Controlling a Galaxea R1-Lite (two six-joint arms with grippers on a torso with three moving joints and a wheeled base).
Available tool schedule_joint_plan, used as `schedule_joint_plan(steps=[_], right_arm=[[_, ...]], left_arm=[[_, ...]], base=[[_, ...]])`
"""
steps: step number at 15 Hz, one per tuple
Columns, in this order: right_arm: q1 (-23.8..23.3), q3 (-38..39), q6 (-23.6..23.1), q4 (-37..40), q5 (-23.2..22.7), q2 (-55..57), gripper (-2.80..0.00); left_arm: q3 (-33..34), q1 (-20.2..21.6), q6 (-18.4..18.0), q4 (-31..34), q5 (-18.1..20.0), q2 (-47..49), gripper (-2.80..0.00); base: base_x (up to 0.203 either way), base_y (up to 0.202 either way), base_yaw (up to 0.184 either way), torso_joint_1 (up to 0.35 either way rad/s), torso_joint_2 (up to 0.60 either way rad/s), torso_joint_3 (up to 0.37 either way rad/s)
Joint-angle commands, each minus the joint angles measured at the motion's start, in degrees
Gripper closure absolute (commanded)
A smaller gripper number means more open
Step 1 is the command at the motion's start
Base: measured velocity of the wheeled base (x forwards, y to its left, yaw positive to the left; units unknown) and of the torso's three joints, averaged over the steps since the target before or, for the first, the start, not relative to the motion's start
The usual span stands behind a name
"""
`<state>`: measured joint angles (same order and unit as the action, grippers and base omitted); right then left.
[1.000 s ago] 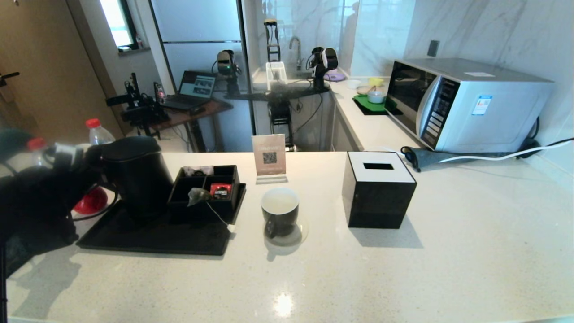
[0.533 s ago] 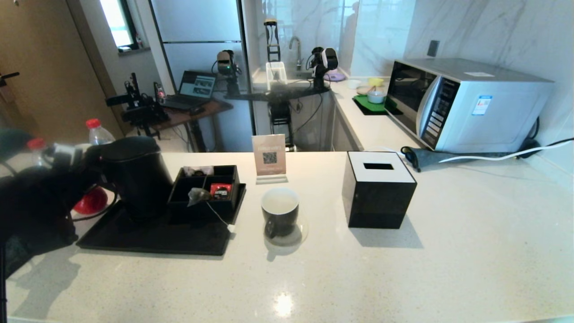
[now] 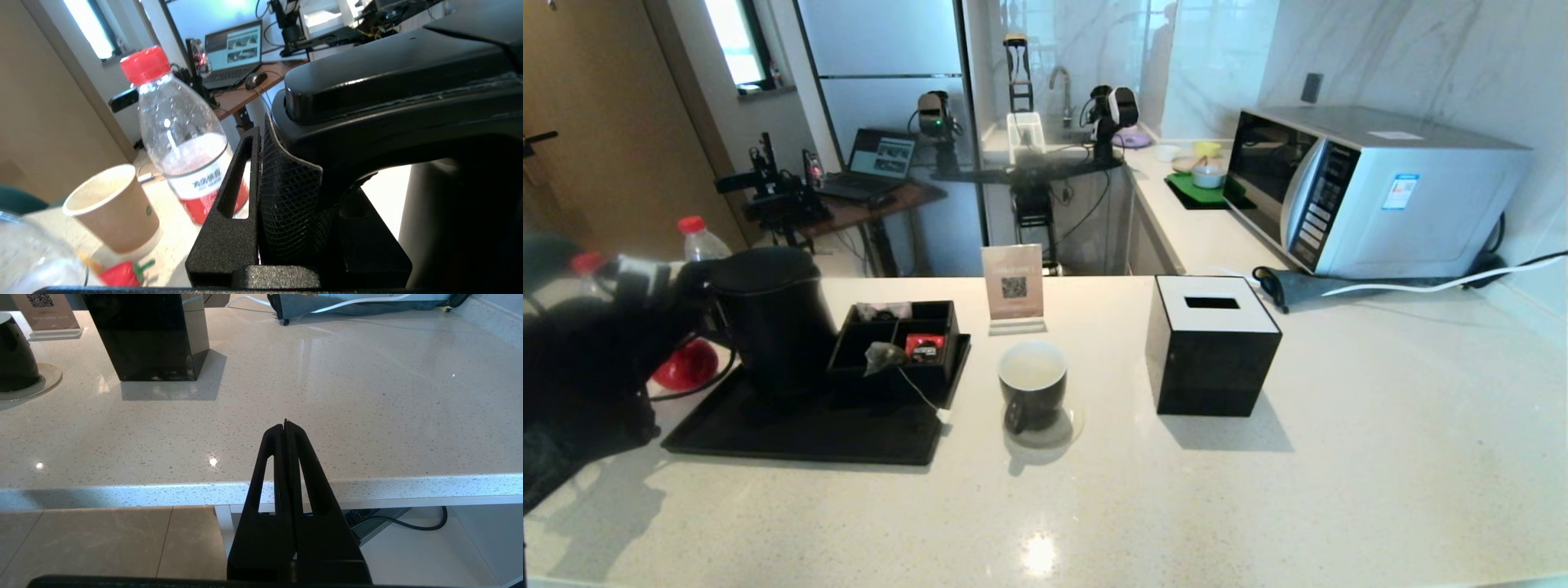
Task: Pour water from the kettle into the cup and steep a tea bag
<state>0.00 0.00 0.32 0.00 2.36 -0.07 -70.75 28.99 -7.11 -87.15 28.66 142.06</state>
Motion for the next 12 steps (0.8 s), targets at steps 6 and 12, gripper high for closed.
schedule_joint_plan(steps=[6, 12], right_arm=[[0.0, 0.0, 0.03, 0.0, 0.01, 0.07, 0.0], [0.0, 0.0, 0.03, 0.0, 0.01, 0.07, 0.0]], left_arm=[[4.94, 1.39, -0.04, -2.8, -0.26, -4.71, 0.0], [8.81, 1.86, 0.02, -2.8, -0.27, -7.46, 0.0]], base=[[0.0, 0.0, 0.0, 0.0, 0.0, 0.0], [0.0, 0.0, 0.0, 0.0, 0.0, 0.0]])
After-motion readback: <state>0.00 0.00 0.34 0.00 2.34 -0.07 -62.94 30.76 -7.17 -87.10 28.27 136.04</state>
